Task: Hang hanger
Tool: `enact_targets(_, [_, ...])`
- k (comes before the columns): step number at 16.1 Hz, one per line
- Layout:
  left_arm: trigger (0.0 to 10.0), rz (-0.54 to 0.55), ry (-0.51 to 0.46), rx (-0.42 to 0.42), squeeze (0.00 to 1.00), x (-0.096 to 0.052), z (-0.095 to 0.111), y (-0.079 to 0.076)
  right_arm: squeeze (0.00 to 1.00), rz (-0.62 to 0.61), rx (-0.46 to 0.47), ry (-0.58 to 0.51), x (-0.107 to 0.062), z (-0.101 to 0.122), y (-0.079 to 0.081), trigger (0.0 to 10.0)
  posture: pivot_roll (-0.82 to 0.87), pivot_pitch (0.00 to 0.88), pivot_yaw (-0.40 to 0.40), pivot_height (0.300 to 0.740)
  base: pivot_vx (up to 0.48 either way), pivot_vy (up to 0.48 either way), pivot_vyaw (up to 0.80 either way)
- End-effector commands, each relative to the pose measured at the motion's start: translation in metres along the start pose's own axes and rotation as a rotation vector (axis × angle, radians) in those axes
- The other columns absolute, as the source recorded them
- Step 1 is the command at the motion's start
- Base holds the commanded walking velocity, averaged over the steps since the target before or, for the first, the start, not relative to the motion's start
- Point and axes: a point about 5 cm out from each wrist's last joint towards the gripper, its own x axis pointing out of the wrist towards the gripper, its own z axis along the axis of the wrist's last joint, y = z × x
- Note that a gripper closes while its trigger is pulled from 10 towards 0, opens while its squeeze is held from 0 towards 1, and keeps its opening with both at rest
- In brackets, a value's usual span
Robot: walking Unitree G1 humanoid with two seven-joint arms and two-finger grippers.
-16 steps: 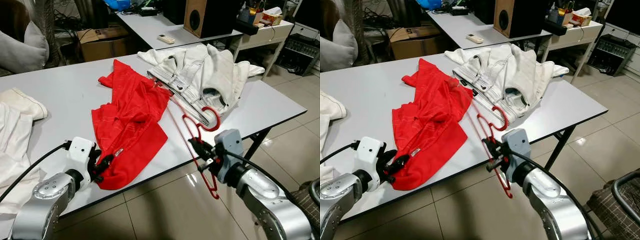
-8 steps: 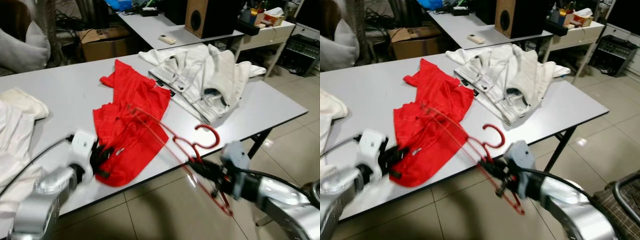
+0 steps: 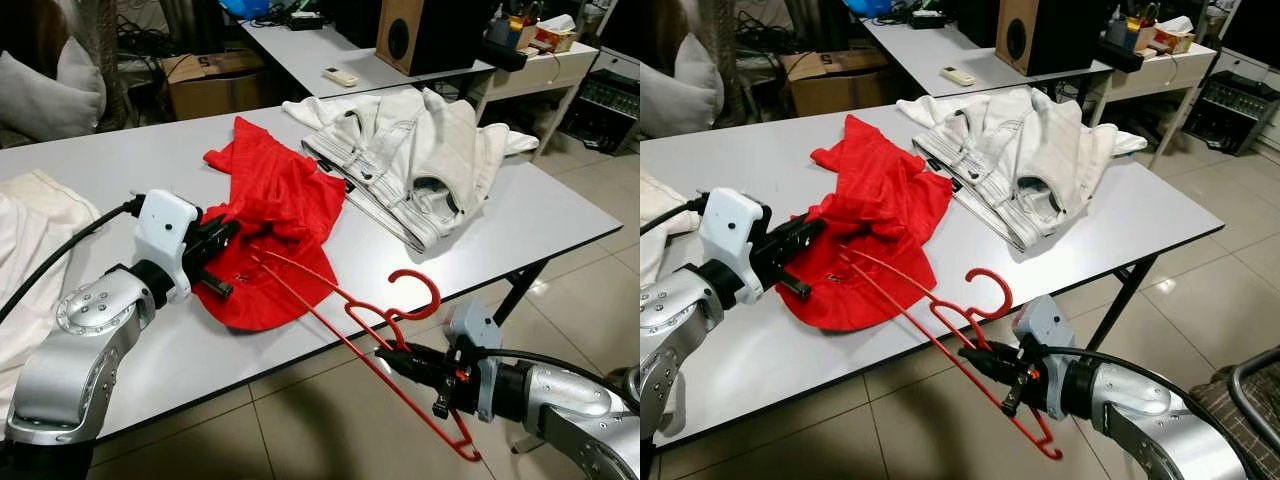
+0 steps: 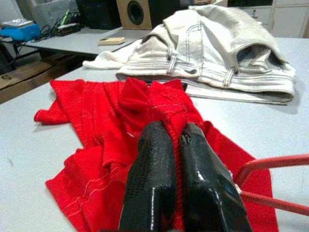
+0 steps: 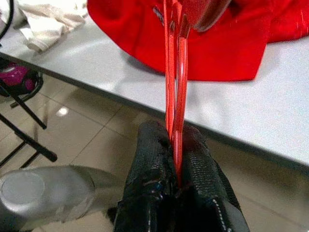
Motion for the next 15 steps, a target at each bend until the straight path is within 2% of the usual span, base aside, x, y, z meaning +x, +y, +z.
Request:
enact_targets(1, [0.0,-0.034,-0.033,0.017,0.0,0.001,0.012,-0.003,0.0,-0.046,0.053,0.057,-0.005,-0.009,-0.006,10.0,-0.05,0.0,-0.009,0.74,0.0,0.0,0.0])
enact_targets(3, [0.0,-0.077,-0.022,0.025,0.0,0.001,0.013,-0.008,0.0,-0.113,0.11,0.09,-0.006,-0.017,-0.013,10.0,-0.05,0.0,-0.01,0.74,0.0,0.0,0.0])
enact_targets(6, [0.0,-0.085,-0.013,0.034,0.0,0.0,0.014,-0.01,0.0,-0.15,0.202,0.065,-0.002,-0.019,-0.017,10.0,-0.05,0.0,-0.013,0.74,0.0,0.0,0.0])
enact_targets(9, [0.0,-0.121,-0.02,0.019,0.0,0.001,0.018,-0.015,0.0,-0.14,0.241,0.049,0.01,-0.019,-0.017,10.0,-0.04,0.0,-0.018,0.74,0.0,0.0,0.0])
enact_targets(12, [0.0,-0.136,-0.021,0.013,0.0,0.002,0.018,-0.02,0.0,-0.078,0.282,-0.075,0.021,-0.003,-0.015,10.0,-0.03,0.0,-0.022,0.74,0.0,0.0,0.0])
enact_targets(14, [0.0,-0.139,-0.026,0.008,0.0,0.002,0.02,-0.021,0.0,-0.076,0.3,-0.093,0.024,-0.001,-0.017,10.0,-0.03,0.0,-0.022,0.74,0.0,0.0,0.0])
enact_targets(15, [0.0,-0.141,-0.03,0.003,0.0,0.003,0.021,-0.021,0.0,-0.091,0.33,-0.07,0.03,-0.004,-0.023,10.0,-0.03,0.0,-0.027,0.74,0.0,0.0,0.0])
